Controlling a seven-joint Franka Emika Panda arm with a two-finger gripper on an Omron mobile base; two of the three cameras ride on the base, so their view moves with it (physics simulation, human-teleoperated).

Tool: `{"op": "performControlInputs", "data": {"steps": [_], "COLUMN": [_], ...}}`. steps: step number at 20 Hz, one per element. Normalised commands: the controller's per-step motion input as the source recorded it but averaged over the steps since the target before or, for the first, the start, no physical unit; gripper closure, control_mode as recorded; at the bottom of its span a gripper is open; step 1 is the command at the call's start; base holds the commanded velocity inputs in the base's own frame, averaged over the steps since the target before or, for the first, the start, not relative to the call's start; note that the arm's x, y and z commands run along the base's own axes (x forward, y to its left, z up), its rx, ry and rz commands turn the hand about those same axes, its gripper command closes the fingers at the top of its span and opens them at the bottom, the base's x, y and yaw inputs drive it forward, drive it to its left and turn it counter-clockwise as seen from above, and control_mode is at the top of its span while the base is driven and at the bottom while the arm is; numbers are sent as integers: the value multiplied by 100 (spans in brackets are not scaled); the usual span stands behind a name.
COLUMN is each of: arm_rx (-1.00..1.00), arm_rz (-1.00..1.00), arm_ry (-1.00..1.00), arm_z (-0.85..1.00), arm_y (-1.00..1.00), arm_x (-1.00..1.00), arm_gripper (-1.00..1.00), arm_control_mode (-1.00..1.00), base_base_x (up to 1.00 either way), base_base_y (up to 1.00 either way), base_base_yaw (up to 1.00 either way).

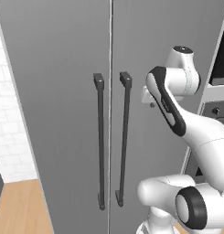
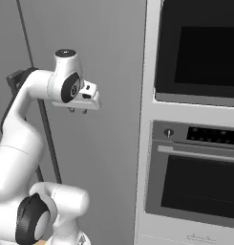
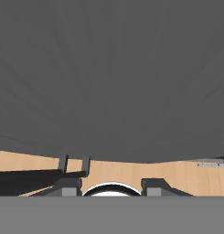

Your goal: Take the strawberry from the fridge and place it on top of the pancake, located on the dining counter.

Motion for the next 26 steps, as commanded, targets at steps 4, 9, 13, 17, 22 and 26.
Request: {"op": "performControlInputs", "data": {"steps": [4,9,13,17,22,26], "arm_rx": [0,0,0,0,0,0], "arm_rz": [0,0,0,0,0,0], "arm_ry": [0,0,0,0,0,0], "arm_z": [0,0,0,0,0,0], "arm_y": [0,0,0,0,0,0], "arm_x": [0,0,0,0,0,0], "arm_gripper": [-100,-100,-100,-100,-100,-100], "arm_control_mode": [100,100,100,100,100,100], "base_base_x": [-23,-58,-14,0,-3,-49], "base_base_y": [0,32,66,74,47,-10], "base_base_yaw": [-1,-8,-7,-5,-7,-6]}}
